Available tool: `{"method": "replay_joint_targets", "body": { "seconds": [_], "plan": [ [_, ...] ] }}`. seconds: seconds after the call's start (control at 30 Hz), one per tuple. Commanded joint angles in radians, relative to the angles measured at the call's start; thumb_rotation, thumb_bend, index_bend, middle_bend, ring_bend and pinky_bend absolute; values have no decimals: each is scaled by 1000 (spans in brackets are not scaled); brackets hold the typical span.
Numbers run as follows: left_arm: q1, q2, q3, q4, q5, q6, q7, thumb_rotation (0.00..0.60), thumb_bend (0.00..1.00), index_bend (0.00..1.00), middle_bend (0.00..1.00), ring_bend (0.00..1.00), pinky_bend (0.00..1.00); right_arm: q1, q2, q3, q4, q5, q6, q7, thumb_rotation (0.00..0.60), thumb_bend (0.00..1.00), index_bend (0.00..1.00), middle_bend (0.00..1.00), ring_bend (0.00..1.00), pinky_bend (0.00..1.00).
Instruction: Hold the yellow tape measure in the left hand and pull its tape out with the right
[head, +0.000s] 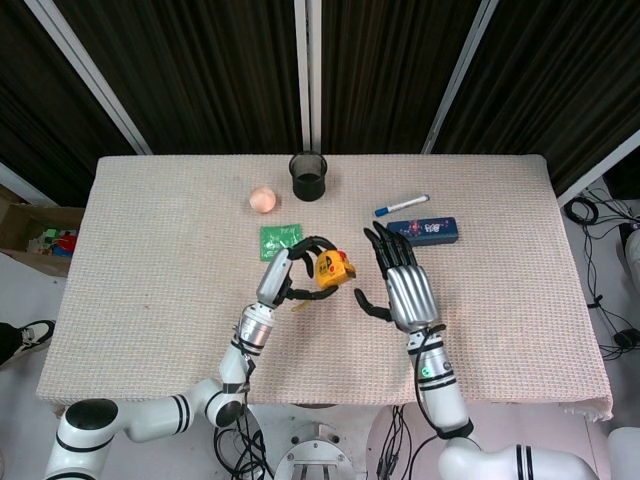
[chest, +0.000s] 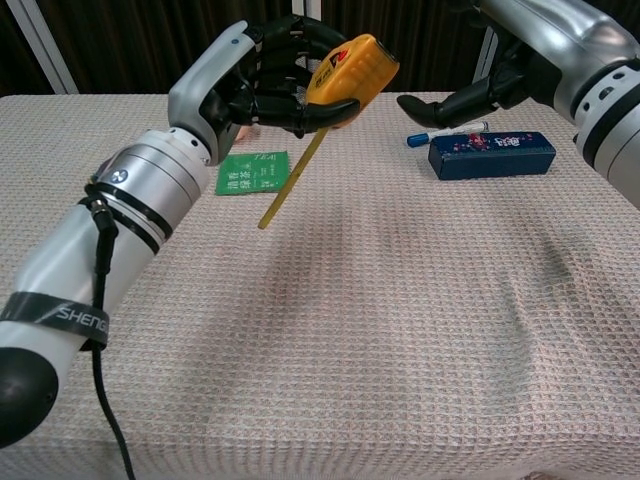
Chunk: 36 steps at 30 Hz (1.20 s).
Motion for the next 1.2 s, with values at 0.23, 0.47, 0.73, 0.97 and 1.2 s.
{"method": "replay_joint_targets", "body": {
  "seconds": [0.23,0.47,0.73,0.97,1.2],
  "plan": [
    [-8,-19,-2,28,-5,-14,-20,600,313,615,595,544,656,26,5,23,-23,35,21,-14,600,211,0,0,0,0],
    [-8,-20,-2,31,-3,-11,-17,600,312,614,595,544,655,53,8,34,-26,67,17,-22,600,214,0,0,0,0],
    [-5,-18,0,26,-1,-7,-19,600,312,618,600,544,655,78,6,39,-16,90,23,-21,600,231,0,0,0,0],
    [0,-13,3,25,1,-6,-25,600,312,620,603,544,655,90,8,33,-19,85,39,-17,600,244,0,0,0,0],
    [2,-11,5,27,3,-6,-43,600,312,620,603,544,655,94,12,28,-16,85,53,4,600,316,0,0,0,0]
  ]
}}
